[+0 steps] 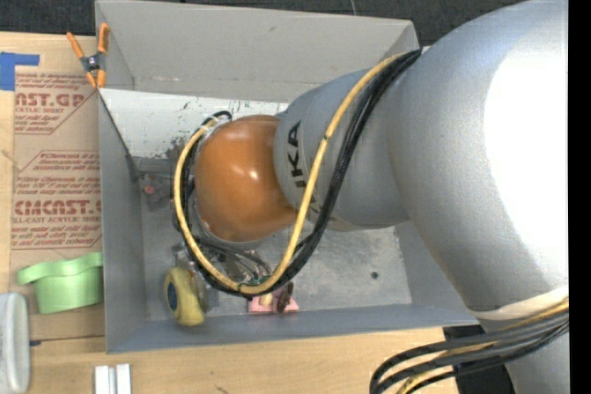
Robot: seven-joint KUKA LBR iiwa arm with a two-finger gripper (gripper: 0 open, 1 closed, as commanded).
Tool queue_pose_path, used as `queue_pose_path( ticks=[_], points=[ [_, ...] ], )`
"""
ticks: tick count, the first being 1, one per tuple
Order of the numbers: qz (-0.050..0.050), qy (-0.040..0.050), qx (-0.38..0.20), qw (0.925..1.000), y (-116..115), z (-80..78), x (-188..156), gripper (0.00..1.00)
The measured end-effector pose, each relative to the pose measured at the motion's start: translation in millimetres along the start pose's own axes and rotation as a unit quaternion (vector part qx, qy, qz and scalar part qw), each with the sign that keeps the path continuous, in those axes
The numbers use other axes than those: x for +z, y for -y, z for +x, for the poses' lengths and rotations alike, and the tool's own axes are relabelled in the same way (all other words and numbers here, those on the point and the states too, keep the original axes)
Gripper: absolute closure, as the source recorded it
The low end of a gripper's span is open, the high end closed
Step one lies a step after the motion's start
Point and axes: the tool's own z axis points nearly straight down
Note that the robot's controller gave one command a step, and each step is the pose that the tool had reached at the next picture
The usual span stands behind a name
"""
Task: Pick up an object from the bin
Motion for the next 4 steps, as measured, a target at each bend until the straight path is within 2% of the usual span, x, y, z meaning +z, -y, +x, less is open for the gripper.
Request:
queue_pose_path(
  ticks=[2,3,4],
  points=[
    [0.0,0.0042,-0.004,1.0,5,-3.4,-61,1.0],
    [0.0,0.0,0.001,1.0,7,1.3,-115,1.0],
    [0.0,0.0056,-0.017,0.9998,-1,-1.1,-223,1.0]
  ],
)
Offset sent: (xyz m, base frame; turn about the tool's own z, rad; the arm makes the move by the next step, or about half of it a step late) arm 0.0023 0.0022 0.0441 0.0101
